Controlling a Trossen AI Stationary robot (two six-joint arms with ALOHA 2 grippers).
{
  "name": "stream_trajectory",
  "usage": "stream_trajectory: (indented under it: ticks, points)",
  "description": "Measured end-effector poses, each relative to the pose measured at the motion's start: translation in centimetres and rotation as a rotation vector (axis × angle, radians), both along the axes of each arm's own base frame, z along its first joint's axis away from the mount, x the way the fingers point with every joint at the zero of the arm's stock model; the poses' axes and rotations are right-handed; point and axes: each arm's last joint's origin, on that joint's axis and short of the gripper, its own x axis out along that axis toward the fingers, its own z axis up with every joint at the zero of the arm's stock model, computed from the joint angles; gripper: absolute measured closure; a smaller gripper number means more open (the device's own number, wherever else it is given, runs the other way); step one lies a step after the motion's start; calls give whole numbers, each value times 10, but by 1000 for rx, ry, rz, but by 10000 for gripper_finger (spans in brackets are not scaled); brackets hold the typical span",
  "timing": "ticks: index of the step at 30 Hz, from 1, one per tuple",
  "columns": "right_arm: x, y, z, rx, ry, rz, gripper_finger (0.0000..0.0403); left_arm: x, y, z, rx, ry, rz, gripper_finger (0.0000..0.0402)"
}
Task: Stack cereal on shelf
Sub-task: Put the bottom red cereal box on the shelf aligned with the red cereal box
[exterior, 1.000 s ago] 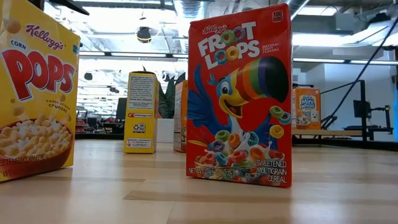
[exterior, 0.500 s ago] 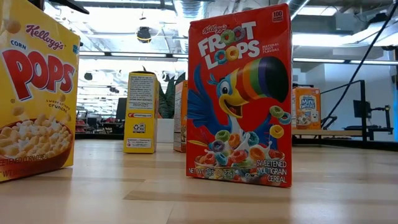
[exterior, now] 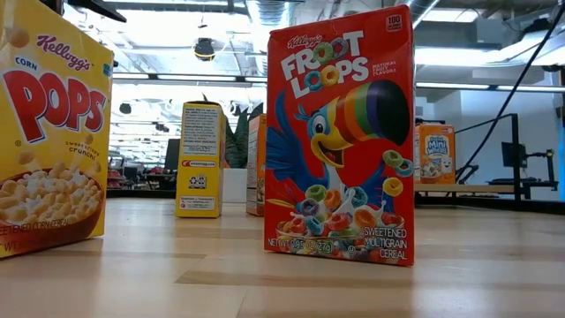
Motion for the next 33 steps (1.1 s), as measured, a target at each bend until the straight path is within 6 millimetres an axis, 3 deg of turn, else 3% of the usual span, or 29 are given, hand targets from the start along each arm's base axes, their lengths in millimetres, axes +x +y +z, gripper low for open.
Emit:
stream_trajectory:
  ticks: [7,14,26,33]
  points:
    - [3,22,-18,78,106,60,143,0,0,-1,5,5,-1,42]
    - [9,24,-25,66,113,59,138,0,0,-1,-4,-2,-2,42]
    - [8,15,-32,-22,153,14,34,0,0,-1,2,1,-7,42]
    - [7,18,-37,-52,153,16,34,1,-1,-3,3,4,-8,42]
